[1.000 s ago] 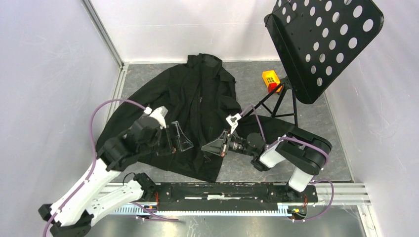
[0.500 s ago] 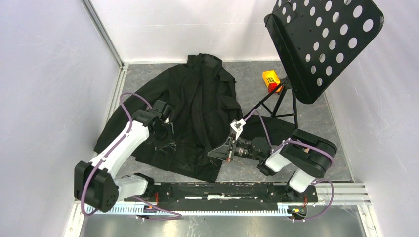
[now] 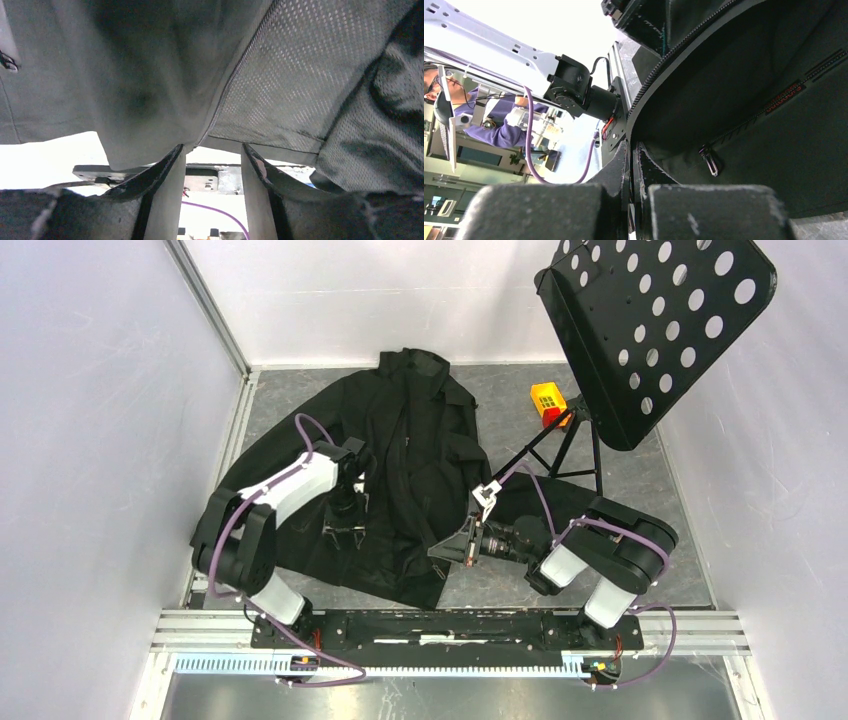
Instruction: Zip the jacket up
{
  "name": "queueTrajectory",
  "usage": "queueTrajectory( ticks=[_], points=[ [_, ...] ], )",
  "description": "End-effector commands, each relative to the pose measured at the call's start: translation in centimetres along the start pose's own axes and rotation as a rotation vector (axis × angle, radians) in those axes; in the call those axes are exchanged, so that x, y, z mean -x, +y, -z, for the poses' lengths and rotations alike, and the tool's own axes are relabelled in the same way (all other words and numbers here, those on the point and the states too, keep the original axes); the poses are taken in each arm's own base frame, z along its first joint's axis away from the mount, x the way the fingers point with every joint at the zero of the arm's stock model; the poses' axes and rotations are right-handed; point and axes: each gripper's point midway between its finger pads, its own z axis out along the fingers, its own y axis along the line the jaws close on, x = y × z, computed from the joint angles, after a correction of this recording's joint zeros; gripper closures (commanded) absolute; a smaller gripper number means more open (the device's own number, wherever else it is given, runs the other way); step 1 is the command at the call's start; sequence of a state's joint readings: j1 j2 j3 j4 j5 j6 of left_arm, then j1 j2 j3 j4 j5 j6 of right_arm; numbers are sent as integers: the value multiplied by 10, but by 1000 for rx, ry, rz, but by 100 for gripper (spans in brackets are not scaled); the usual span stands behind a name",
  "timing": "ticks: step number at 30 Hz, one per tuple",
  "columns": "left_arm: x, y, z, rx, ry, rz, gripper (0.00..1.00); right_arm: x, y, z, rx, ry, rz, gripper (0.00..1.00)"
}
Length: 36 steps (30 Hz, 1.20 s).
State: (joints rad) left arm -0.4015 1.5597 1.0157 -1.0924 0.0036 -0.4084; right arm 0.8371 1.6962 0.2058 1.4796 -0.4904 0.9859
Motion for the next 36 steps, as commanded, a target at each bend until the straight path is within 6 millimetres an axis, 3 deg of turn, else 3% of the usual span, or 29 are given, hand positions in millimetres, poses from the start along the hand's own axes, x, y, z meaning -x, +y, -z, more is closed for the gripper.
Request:
queueTrajectory(
  ticks=[1,6,10,15,22,25,29,32,34,36],
  points=[
    [15,8,-6,80,14,-88,47,53,86,15,343,-243,226,100],
    [23,14,-24,140,44,-104,42,54,88,16,346,-245,230,100],
    [28,14,-37,154,37,-100,46,53,87,16,345,-242,224,100],
    [37,14,-35,159,-20,-81,71,53,87,16,345,-242,225,100],
    [44,4,-11,93,-120,-30,92,52,84,14,337,-238,221,100],
    [50,-5,6,43,-178,-4,96,52,81,13,329,-238,214,100],
    [62,-32,29,-117,-276,24,98,53,75,10,306,-240,192,100],
    [71,-54,30,-216,-287,39,98,53,70,8,288,-237,190,100],
    [82,-52,22,-168,-299,41,97,52,69,8,285,-232,192,100],
    [92,-47,15,-121,-313,50,87,51,68,8,279,-232,196,100]
  ],
)
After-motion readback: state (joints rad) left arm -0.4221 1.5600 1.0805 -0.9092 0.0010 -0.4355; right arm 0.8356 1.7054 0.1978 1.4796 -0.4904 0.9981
